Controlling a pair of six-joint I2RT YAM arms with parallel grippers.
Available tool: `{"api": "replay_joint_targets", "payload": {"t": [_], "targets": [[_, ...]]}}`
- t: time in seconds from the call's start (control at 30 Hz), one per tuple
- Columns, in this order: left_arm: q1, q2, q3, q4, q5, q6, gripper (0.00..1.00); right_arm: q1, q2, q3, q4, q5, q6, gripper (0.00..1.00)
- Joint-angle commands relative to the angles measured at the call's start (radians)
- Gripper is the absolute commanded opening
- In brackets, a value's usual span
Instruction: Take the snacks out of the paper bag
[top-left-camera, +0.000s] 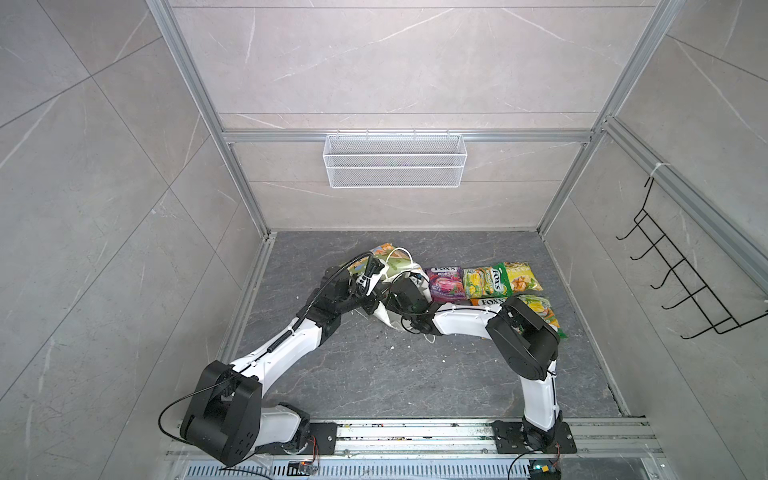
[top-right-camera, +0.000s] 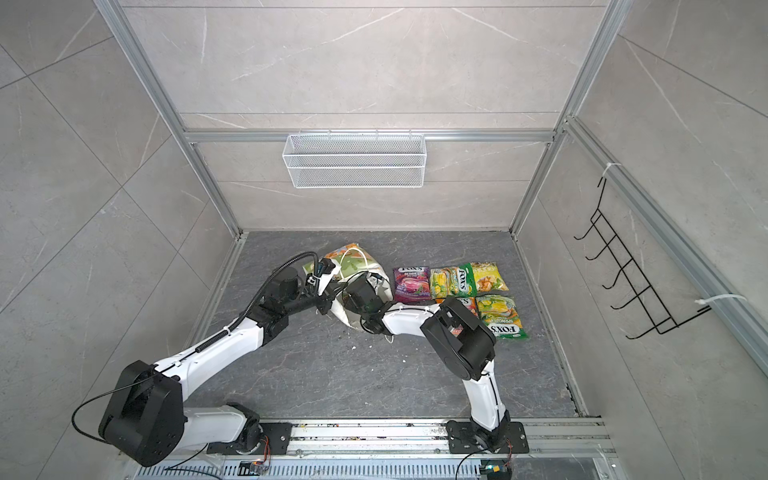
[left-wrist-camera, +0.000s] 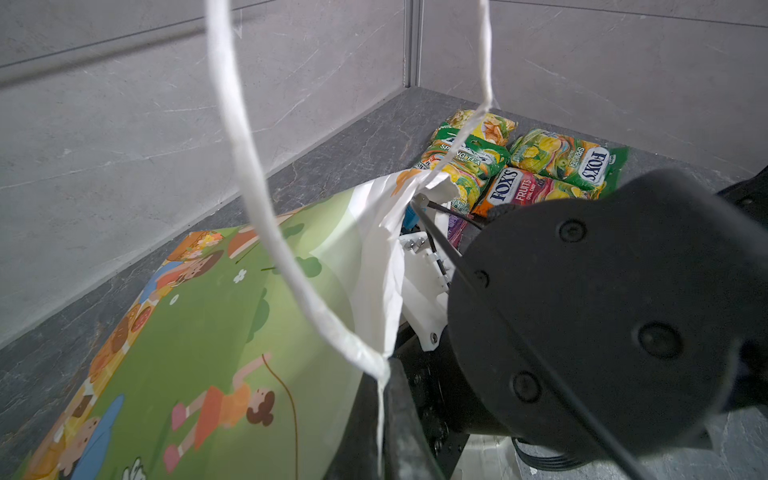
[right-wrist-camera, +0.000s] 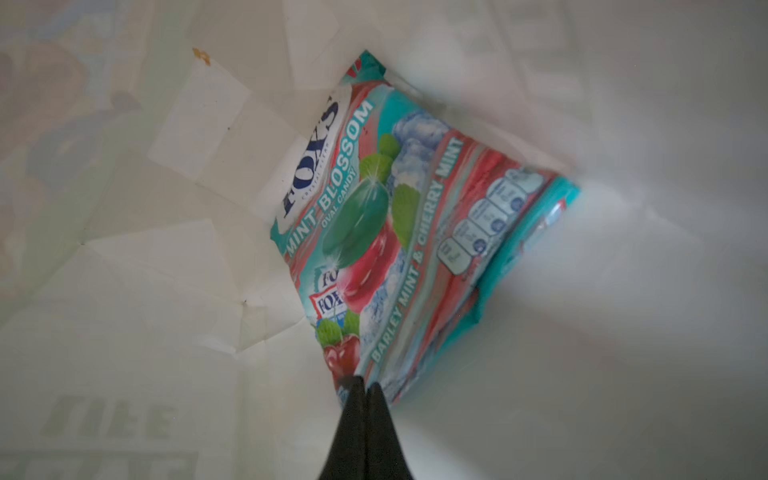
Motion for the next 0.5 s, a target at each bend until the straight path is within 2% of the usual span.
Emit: {"api": "replay_joint_targets", "payload": {"t": [0.0,0.07,0.13,0.2,0.37,0.47], "targets": [[-0.004,-0.007,0.037,0.039,0.03,-0.027,0.0,-0.005,0.007,0.027,-0.037,0.028,0.009,0.0],[-0.003,-0.009,0.038,0.039,0.028,-0.025,0.0,-0.005,0.001,0.016,-0.022,0.019,0.005,0.0],[-0.003,-0.01,0.038,0.041,0.029,-0.026,0.0,-0.005,-0.001,0.007,-0.01,0.019,0.004,0.11],[-0.004,-0.008,0.039,0.045,0.031,-0.028,0.0,-0.005,0.011,0.002,0.023,0.013,-0.003,0.15],[-0.004,-0.004,0.044,0.047,0.039,-0.032,0.0,-0.007,0.054,0.051,-0.005,0.002,-0.011,0.34],[-0.003,-0.005,0.043,0.046,0.035,-0.032,0.0,-0.01,0.073,0.068,-0.018,0.007,-0.001,0.36]]}}
